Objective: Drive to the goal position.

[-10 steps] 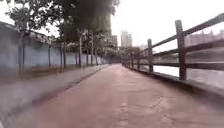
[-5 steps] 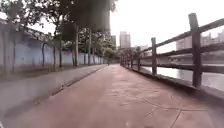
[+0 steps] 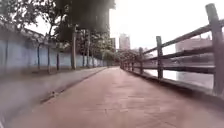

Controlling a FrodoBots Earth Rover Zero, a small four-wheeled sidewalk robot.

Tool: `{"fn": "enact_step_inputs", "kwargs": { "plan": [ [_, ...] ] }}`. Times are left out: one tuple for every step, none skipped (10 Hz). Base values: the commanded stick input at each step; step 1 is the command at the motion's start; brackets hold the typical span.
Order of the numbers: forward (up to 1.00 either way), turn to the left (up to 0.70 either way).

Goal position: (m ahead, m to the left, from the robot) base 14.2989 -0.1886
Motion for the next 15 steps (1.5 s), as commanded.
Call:
{"fn": "enact_step_inputs", "kwargs": {
  "plan": [
    [1.00,0.00],
    [1.00,0.00],
    [1.00,0.07],
    [1.00,0.34],
    [1.00,0.04],
    [1.00,0.00],
    [1.00,0.00],
    [1.00,0.00],
    [1.00,0.00],
    [1.00,0.00],
    [1.00,0.00],
    [1.00,0.21],
    [1.00,0.08],
    [1.00,0.01],
    [1.00,0.00]
  ]
}}
